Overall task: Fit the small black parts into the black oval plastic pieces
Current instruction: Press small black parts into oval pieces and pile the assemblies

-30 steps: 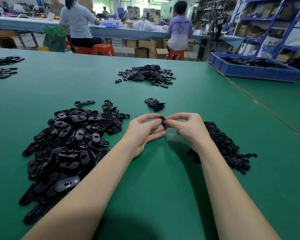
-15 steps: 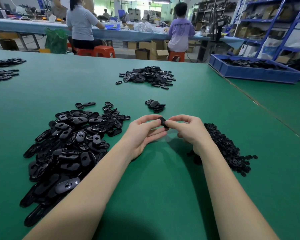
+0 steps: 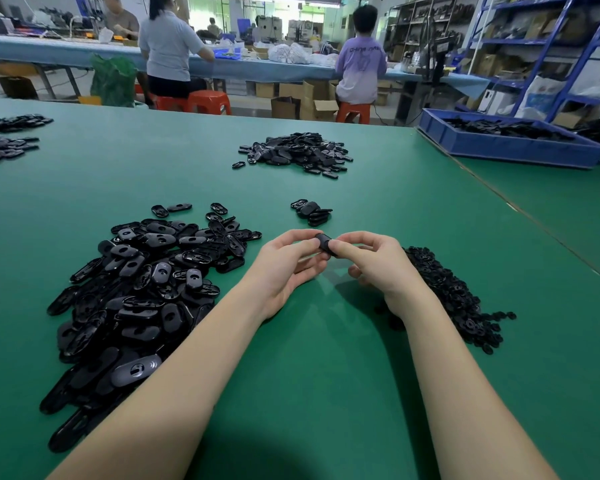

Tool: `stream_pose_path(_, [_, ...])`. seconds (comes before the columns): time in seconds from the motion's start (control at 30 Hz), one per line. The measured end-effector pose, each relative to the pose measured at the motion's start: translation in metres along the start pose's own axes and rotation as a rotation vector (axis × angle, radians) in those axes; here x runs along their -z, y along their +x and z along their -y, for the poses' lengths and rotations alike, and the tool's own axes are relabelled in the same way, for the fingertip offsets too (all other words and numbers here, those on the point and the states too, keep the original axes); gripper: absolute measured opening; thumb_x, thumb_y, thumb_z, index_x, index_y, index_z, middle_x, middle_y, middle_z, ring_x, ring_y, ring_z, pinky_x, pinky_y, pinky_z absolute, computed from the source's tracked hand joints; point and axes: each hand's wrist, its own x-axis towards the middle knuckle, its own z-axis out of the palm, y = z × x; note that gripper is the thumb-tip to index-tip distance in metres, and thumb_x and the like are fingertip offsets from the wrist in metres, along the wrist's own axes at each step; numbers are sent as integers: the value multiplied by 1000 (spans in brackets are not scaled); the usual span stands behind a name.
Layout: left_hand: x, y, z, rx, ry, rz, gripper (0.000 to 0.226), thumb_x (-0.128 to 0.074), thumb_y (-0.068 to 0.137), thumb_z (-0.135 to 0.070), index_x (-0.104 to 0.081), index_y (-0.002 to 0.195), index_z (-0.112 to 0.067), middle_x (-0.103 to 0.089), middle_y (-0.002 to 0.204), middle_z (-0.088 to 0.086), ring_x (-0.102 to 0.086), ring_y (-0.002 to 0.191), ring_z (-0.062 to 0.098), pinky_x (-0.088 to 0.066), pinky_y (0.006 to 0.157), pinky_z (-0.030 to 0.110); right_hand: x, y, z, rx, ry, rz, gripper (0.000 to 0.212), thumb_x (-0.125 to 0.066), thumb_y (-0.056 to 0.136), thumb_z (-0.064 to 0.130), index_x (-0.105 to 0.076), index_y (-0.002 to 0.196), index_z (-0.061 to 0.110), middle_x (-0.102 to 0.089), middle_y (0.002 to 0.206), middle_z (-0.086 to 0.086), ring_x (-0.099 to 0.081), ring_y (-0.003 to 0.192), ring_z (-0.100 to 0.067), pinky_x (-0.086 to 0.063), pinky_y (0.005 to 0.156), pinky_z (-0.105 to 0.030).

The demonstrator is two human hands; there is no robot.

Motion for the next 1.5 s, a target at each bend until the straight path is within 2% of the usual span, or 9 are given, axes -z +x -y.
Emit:
stream_pose_path(0.3, [0,1,0,4,-2,-4,13,-58,96,1,-67,103,-4,-75,92,15,-74,78,20,-59,70,25,-2,2,-3,14,37,2,14,-81,86,33,-73,89,22,-73,71,13,-49,55,-8,-41,50,-13])
stream_pose_path(0.63, [0,1,0,-2,7,-29,13,-67,90,4,-65,99,-6,-75,83,11,-71,76,19,-59,73,24,-15,4,-8,61,120,-42,12,-79,89,27,-72,91,17,-72,74,7,-47,48,-5,-40,47,-12])
stream_pose_path(0.9, [-3,1,1,-33,53,-80,17,-65,91,6,-58,101,-6,-74,79,10,-70,71,15,-57,66,19,-19,5,-14,95,132,-61,8,-79,89,24,-72,86,21,-69,72,5,-47,50,-7,-40,48,-13])
stream_pose_path(1.0, [-6,-1,1,-57,95,-90,17,-63,91,8,-56,100,-5,-71,88,16,-69,72,18,-59,71,19,-18,7,-15,84,111,-57,8,-78,88,25,-73,83,22,-70,73,4,-49,53,-9,-40,49,-14])
stream_pose_path(1.17, [-8,-2,1,-53,136,-93,16,-64,91,7,-56,100,-4,-70,92,19,-68,77,22,-60,78,21,-17,8,-16,67,116,-52,9,-78,88,24,-72,81,23,-70,74,2,-50,51,-9,-41,48,-15])
stream_pose_path(1.33, [-6,-1,1,-45,151,-86,11,-64,92,6,-63,97,-3,-71,87,17,-71,74,17,-60,78,22,-16,9,-13,48,81,-28,9,-78,89,26,-73,83,23,-73,76,1,-54,53,-9,-45,58,-21])
stream_pose_path(1.5, [-8,-1,1,-45,157,-96,11,-64,91,7,-66,93,-4,-74,83,14,-71,77,20,-60,76,20,-14,8,-10,20,128,-11,11,-75,89,17,-74,79,22,-74,76,-1,-60,54,-9,-55,66,-27])
